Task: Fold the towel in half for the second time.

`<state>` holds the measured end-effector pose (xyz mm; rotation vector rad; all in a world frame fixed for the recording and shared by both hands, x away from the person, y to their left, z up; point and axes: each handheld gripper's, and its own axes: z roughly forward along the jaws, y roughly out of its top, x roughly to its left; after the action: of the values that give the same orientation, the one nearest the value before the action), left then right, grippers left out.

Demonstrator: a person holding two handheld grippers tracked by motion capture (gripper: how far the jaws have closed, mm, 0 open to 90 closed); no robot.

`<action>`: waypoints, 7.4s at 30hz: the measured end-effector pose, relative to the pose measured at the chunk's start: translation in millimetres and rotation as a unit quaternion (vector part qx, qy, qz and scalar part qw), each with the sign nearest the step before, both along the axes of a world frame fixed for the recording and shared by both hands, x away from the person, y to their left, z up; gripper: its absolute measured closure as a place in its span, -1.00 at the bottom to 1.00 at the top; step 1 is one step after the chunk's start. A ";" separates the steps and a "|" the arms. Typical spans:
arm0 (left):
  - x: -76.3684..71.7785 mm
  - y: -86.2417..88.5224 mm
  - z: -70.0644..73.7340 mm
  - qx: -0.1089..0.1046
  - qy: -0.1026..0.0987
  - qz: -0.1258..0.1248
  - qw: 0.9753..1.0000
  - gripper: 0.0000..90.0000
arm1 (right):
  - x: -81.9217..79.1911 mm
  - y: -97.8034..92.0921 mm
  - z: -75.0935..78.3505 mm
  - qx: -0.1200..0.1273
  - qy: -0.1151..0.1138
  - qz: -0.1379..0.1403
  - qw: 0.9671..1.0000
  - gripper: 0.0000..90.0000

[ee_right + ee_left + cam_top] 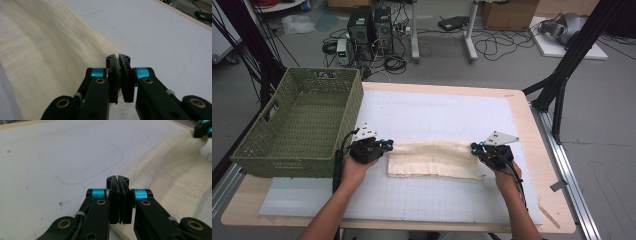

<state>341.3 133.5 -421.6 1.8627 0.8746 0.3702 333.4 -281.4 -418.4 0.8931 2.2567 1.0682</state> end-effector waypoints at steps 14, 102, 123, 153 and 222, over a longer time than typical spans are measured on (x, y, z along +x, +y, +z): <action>-30.4 2.1 -13.6 -0.005 0.006 -0.024 1.000 0.94 | -36.3 -7.9 -10.9 0.014 -0.004 0.004 1.000 0.91; -42.7 -19.4 -28.9 0.063 0.036 -0.041 0.997 0.48 | -54.9 -3.3 -29.8 0.008 0.051 -0.041 0.998 0.46; -18.0 -22.9 5.2 -0.020 0.024 -0.014 0.999 0.37 | -40.6 10.7 0.5 0.064 0.043 -0.038 0.996 0.04; -25.3 -23.8 -25.3 0.076 0.047 -0.024 0.996 0.49 | -43.0 9.3 -24.2 0.030 0.077 -0.047 0.996 0.24; -47.8 11.1 2.5 -0.072 -0.045 0.007 0.996 -0.58 | -103.0 -70.2 5.8 0.076 -0.038 -0.126 0.988 -0.75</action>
<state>293.6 144.6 -419.1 1.6946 0.8320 0.3861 230.4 -351.6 -412.6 1.1447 1.9574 1.1473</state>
